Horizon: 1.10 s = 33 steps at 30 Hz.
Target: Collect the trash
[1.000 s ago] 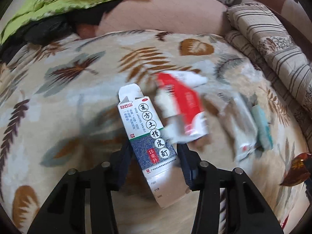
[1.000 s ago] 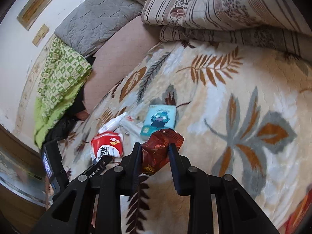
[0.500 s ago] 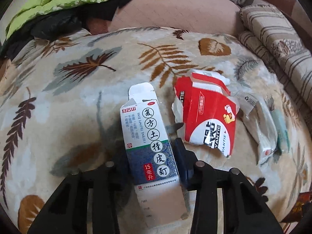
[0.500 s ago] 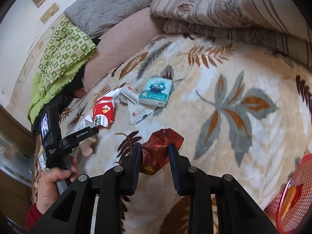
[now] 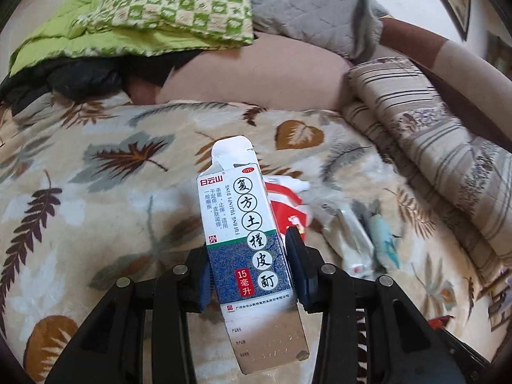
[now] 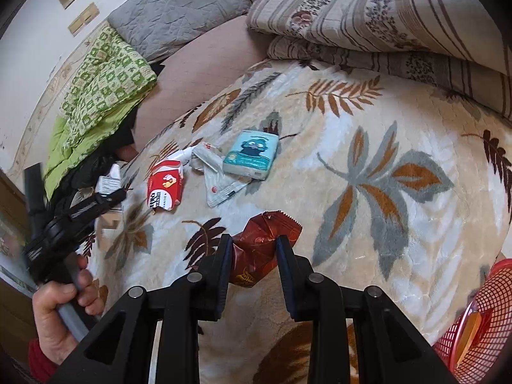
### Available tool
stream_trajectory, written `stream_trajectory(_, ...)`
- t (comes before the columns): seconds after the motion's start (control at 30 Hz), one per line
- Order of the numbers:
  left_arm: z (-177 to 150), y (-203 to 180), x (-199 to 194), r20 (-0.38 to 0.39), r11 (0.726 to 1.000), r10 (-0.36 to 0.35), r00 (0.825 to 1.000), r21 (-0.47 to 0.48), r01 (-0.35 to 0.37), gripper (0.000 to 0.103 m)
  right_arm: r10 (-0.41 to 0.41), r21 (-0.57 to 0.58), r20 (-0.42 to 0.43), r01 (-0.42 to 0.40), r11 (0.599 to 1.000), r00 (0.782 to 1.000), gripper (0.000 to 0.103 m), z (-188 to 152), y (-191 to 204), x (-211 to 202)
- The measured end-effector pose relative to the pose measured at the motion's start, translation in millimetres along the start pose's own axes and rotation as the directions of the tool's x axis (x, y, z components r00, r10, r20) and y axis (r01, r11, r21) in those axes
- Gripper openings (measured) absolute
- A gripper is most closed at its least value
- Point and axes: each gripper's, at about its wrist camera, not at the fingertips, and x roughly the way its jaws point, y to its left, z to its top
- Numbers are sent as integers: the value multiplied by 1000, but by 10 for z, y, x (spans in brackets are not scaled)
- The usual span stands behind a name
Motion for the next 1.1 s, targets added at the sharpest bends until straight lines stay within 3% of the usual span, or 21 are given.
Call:
stream_trajectory(0.3,-227,-118,-379,-24,996,-44,999,78,46,36,14,13,16,-14,1000,1000,30,147,-31,19)
stream_trajectory(0.37,-393,-95,-422,-81,994,-73,994,77,79,36,18,35,19,-19,999,1000,30,194,-73,47)
stream_trajectory(0.57,-681,64,-241,-184,996,-47,982,69,61,36,65,106,-19,-62,992,998,30,238,-145,193)
stream_trajectory(0.73,-605,210,-112,-193,999,-41,980,3,42,37,59,64,-46,-56,996,997,30,175,-18,266)
stream_trajectory(0.83,-495,194,-76,-155,1000,11,988,27,-7,53,52,36,-47,-51,998,998,30,169,19,270)
stream_trajectory(0.97,-346,218,191,-186,998,58,981,-4,-60,53,61,34,-43,-60,998,997,30,204,20,288)
stream_trajectory(1.0,-345,222,267,-206,997,71,976,-2,-73,51,65,37,-43,-64,997,997,30,214,25,300)
stream_trajectory(1.03,-364,217,345,-234,997,78,969,7,-79,38,69,37,-43,-67,997,997,30,223,35,310)
stream_trajectory(1.1,-377,235,372,-241,997,72,968,-1,-75,34,70,30,-42,-69,997,997,30,236,61,330)
